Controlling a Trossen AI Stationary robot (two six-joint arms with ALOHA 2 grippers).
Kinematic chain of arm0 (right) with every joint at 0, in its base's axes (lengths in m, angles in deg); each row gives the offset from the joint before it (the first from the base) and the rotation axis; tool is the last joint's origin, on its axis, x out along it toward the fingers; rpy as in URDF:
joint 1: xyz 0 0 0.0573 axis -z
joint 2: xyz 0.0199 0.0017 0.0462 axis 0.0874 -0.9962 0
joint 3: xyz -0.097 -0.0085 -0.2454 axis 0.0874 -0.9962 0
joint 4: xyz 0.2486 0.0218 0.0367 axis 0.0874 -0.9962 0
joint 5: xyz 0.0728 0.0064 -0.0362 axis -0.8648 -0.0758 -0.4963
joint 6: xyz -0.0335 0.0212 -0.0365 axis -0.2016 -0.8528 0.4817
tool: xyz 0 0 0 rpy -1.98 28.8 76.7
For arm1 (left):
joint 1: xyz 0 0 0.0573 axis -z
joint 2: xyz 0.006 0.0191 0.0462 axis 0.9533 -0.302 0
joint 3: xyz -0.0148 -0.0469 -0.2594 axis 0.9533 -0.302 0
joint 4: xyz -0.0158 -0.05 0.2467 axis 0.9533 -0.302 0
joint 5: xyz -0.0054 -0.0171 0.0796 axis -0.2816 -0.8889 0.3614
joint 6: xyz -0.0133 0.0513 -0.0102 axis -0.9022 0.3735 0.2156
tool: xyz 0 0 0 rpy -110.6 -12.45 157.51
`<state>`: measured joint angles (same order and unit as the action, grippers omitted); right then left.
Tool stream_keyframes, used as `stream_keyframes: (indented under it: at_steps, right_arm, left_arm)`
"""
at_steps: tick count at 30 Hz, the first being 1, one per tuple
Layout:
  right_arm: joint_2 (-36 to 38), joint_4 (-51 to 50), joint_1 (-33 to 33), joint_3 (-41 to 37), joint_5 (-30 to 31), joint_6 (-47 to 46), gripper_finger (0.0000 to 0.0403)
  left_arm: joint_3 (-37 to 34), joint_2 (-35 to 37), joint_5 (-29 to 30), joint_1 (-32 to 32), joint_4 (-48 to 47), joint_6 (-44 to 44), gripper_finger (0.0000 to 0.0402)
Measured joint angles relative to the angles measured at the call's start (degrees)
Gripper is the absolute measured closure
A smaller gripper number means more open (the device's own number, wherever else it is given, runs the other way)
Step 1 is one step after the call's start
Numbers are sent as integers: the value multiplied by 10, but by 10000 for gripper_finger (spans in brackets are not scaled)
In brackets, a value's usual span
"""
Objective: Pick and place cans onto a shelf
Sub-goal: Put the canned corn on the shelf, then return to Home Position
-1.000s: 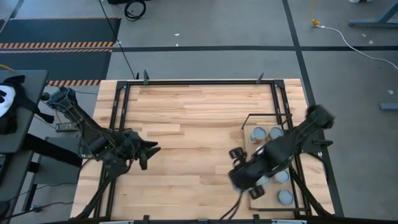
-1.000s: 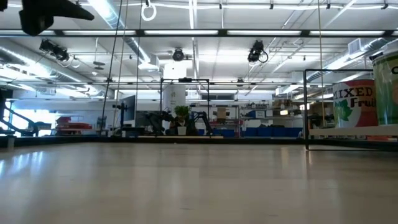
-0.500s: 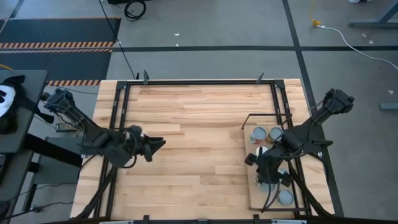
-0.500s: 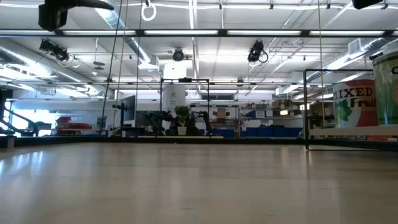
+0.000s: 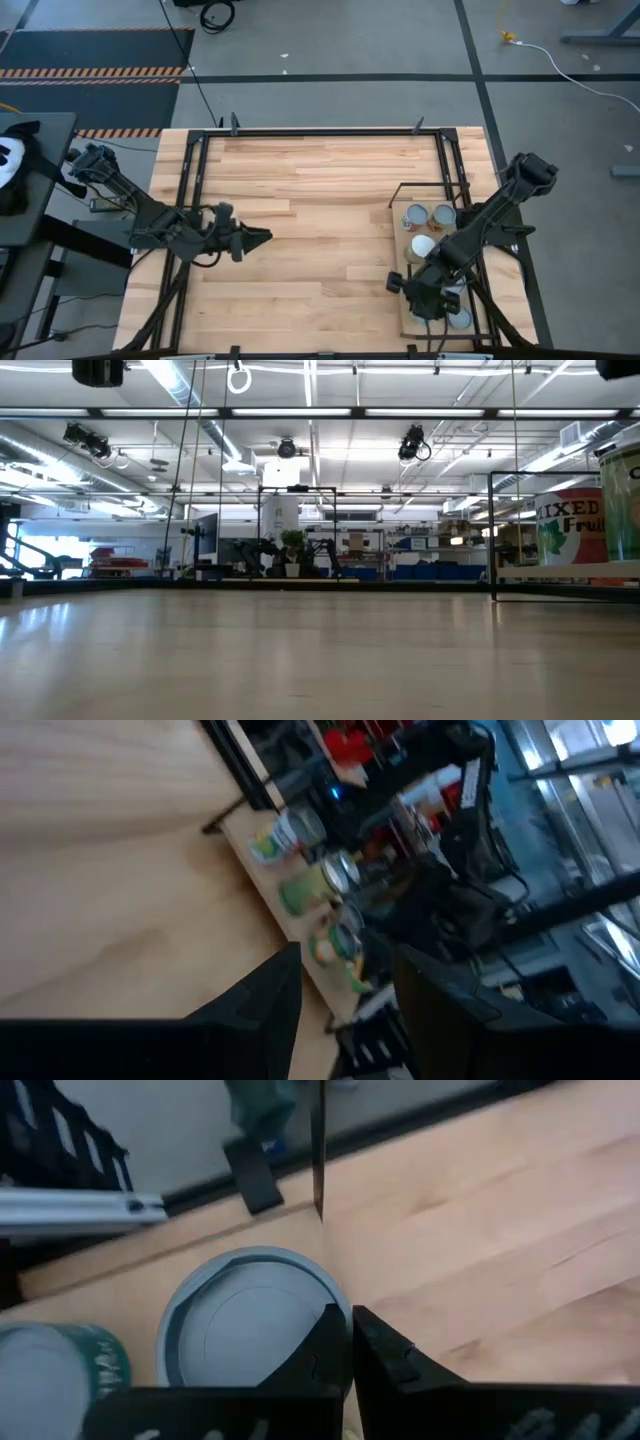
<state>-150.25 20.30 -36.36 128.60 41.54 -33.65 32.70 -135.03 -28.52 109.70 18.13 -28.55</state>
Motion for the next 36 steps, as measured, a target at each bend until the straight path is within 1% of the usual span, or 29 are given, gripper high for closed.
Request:
stream_keyframes:
  at_steps: [4,8,14,17,19,23,28,32,36]
  right_arm:
    - [-34,0,-18,0,27,9,392]
    - [-54,0,-33,0,19,33,392]
    - [-62,1,-47,1,15,32,390]
    - [-59,1,-51,1,29,26,384]
    - [-59,5,-52,1,35,18,378]
    - [-59,17,-58,1,69,-1,360]
    - [-56,26,-63,1,67,-18,329]
    - [-40,28,-64,1,62,-33,311]
    - [-11,17,-65,27,99,-26,303]
  left_arm:
    - [0,0,-27,0,7,-4,239]
    - [0,0,-30,0,14,-4,240]
    - [0,0,-30,0,42,28,239]
    - [0,0,-30,0,58,42,239]
    - [0,0,-30,0,65,42,239]
    - [0,0,-29,0,74,42,239]
    - [0,0,-28,-12,76,42,239]
    - [0,0,-28,-24,99,45,239]
    - [0,0,-35,-31,138,70,239]
